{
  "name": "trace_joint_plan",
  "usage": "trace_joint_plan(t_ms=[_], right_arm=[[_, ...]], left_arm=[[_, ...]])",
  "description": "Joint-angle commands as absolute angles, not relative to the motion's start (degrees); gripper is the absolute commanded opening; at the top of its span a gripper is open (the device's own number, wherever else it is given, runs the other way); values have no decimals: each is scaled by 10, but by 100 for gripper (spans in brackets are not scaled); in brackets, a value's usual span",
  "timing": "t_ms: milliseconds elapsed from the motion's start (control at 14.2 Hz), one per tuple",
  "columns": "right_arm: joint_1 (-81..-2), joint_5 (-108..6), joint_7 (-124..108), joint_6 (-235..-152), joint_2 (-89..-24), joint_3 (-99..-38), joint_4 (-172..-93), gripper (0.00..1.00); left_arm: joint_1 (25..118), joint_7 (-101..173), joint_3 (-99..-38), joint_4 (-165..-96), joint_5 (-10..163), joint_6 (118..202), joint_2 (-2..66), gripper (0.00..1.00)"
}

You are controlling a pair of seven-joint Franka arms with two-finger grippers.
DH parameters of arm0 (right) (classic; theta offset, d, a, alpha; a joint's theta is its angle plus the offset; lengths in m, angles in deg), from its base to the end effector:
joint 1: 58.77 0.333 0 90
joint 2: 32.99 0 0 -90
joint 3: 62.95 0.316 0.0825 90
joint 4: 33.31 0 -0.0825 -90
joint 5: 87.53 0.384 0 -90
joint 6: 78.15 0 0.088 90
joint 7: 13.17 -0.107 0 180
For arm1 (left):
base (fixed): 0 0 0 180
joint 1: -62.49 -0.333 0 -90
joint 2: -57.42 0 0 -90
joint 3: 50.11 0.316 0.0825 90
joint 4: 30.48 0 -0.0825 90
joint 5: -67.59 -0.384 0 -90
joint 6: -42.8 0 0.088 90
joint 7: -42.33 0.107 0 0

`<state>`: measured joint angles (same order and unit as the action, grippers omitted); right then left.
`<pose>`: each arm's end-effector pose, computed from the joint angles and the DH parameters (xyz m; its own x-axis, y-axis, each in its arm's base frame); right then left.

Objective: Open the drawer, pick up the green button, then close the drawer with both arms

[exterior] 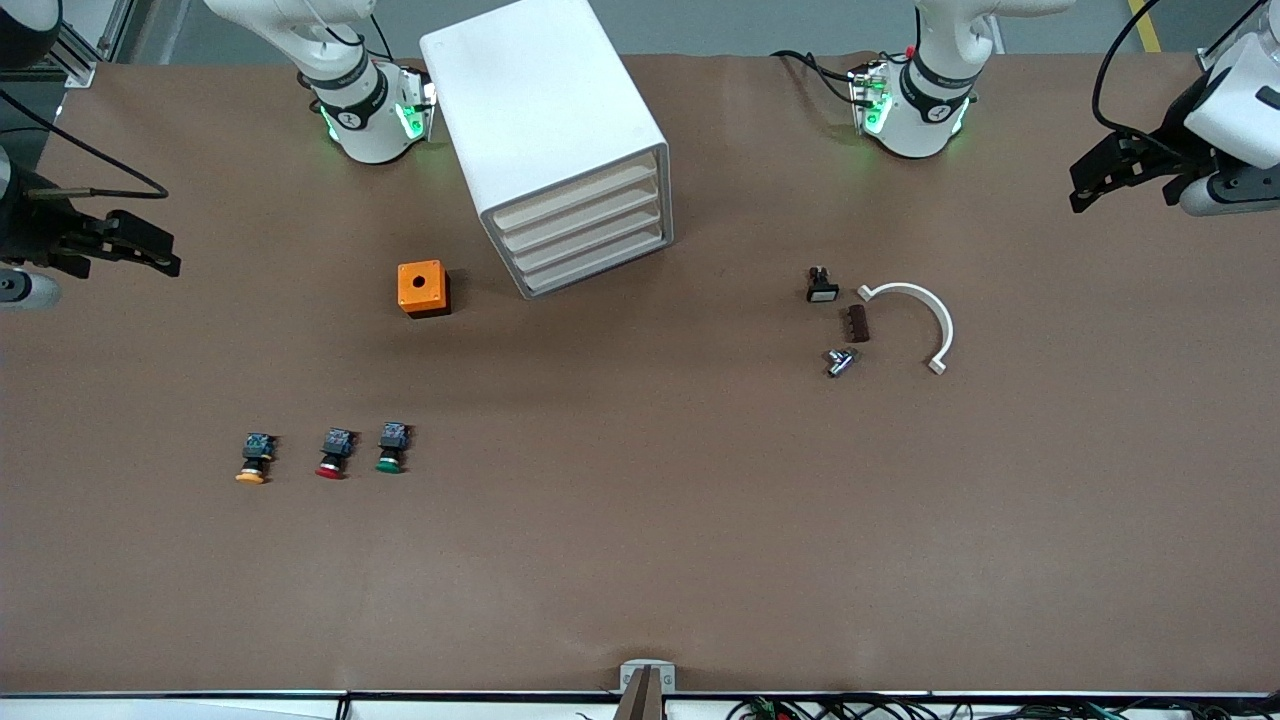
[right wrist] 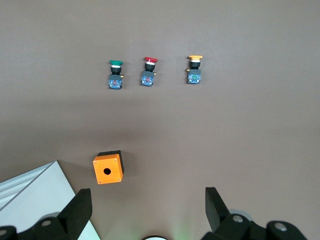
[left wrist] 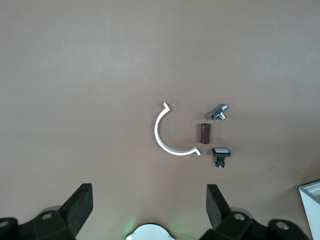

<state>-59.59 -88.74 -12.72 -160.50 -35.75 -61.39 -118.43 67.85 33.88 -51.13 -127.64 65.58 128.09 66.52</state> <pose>0.5556 0.0043 0.6264 0.9952 0.0180 -0.0965 0.0199 -0.9996 0.0190 0.4925 -0.0518 0.6425 0.9983 0.0394 -0.0422 0.0375 -0.9983 -0.0446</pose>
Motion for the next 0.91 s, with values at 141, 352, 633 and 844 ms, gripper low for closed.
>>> trace_joint_plan(t_ms=[141,352,633,844], right_arm=[[-604,-884,-130,-1607,-316,-619,-1218,100],[-610,-867,-129,-1605,-309,-621,-1225,100],[-611,-867,-128,-1616,-287,-620,-1261,100],[-610,-865,-128,-1630,-285,-619,-1264,100]], left_arm=[[680,344,-519,-1295,659,1295,681,100],[682,343,-520,-1292,659,1300,674,100],[681,348,-520,-1265,658,1297,655,100],[681,349,-520,-1254,657,1292,649,100]])
